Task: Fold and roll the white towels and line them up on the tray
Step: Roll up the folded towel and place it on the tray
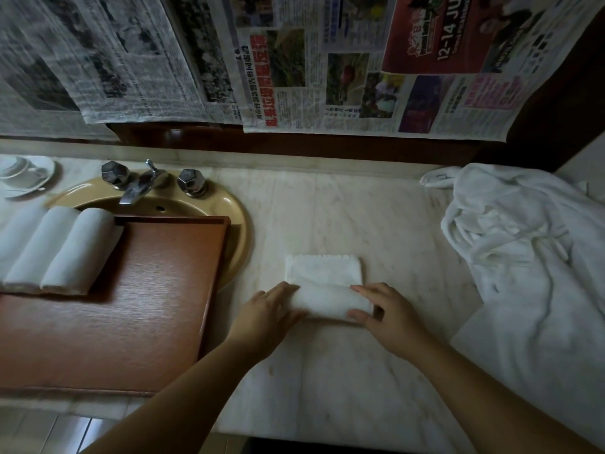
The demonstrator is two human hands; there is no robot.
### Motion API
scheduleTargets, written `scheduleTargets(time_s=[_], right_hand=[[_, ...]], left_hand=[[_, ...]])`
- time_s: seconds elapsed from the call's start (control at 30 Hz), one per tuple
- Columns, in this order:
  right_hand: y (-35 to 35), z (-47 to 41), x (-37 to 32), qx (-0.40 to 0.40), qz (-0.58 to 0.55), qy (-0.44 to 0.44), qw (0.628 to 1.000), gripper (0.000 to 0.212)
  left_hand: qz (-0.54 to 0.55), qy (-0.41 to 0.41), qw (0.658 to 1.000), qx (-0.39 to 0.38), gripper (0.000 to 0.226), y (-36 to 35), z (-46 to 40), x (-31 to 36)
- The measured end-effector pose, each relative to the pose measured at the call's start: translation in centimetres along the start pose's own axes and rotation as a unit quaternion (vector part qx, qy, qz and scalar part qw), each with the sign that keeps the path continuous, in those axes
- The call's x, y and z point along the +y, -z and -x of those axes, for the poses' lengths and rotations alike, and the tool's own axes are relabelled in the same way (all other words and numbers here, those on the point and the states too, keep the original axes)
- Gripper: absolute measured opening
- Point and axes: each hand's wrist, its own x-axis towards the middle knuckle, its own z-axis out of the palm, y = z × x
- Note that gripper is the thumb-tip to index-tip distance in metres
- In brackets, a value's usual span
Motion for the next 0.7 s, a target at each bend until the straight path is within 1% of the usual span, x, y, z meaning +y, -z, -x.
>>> scheduleTargets(time_s=[0.07, 0.13, 0.23, 0.3, 0.37, 0.4, 0.43, 0.47, 0.5, 0.53, 0.6, 0.63, 0.7], right_hand=[[0.1, -1.1, -0.3, -0.019, -0.031, -0.048, 0.998, 0.050], [0.1, -2.5, -0.6, -0.025, -0.045, -0.092, 0.994, 0.044], [0.2, -4.1, -1.0, -0.031, -0.043, -0.131, 0.990, 0.040], [0.1, -4.6, -1.2, -0.030, -0.055, -0.151, 0.987, 0.036], [-0.2, -4.7, -1.2, 0.006, -0.081, -0.166, 0.983, 0.029], [-0.3, -4.4, -1.2, 0.045, -0.085, -0.156, 0.983, 0.024], [-0.4, -4.0, -1.3, 0.094, -0.064, -0.124, 0.986, 0.020], [-0.5, -3.5, -1.3, 0.139, -0.021, -0.073, 0.987, 0.015], [-0.9, -2.9, -1.3, 0.174, 0.023, -0.014, 0.984, 0.016], [-1.2, -2.4, -1.1, 0.197, 0.052, 0.039, 0.978, 0.022], [-1.4, -1.7, -0.5, 0.209, 0.069, 0.097, 0.971, 0.030], [-1.4, -1.4, -0.2, 0.203, 0.072, 0.111, 0.970, 0.036], [-1.3, -1.0, 0.5, 0.170, 0.075, 0.127, 0.974, 0.049]], left_hand=[[0.048, 0.069, 0.996, -0.020, 0.053, 0.5, -0.8, 0.3], [0.110, 0.117, 0.987, -0.024, 0.048, 0.8, -2.1, 0.4], [0.176, 0.147, 0.973, -0.028, 0.039, 1.0, -3.3, 0.7], [0.215, 0.169, 0.962, -0.022, 0.039, 1.1, -3.5, 1.1], [0.265, 0.183, 0.947, -0.004, 0.046, 1.4, -3.5, 1.6], [0.268, 0.182, 0.946, 0.008, 0.045, 1.4, -3.5, 1.8], [0.239, 0.167, 0.956, 0.024, 0.038, 1.3, -3.4, 2.0], [0.188, 0.144, 0.970, 0.045, 0.031, 1.1, -3.3, 2.1], [0.128, 0.116, 0.982, 0.079, 0.025, 1.0, -3.1, 2.3], [0.075, 0.075, 0.987, 0.123, 0.023, 0.7, -3.0, 2.4], [-0.014, -0.018, 0.982, 0.188, 0.021, 0.2, -2.8, 1.9], [-0.043, -0.063, 0.979, 0.188, 0.025, 0.0, -2.6, 1.4], [-0.087, -0.111, 0.981, 0.133, 0.047, -0.2, -2.0, 0.3]])
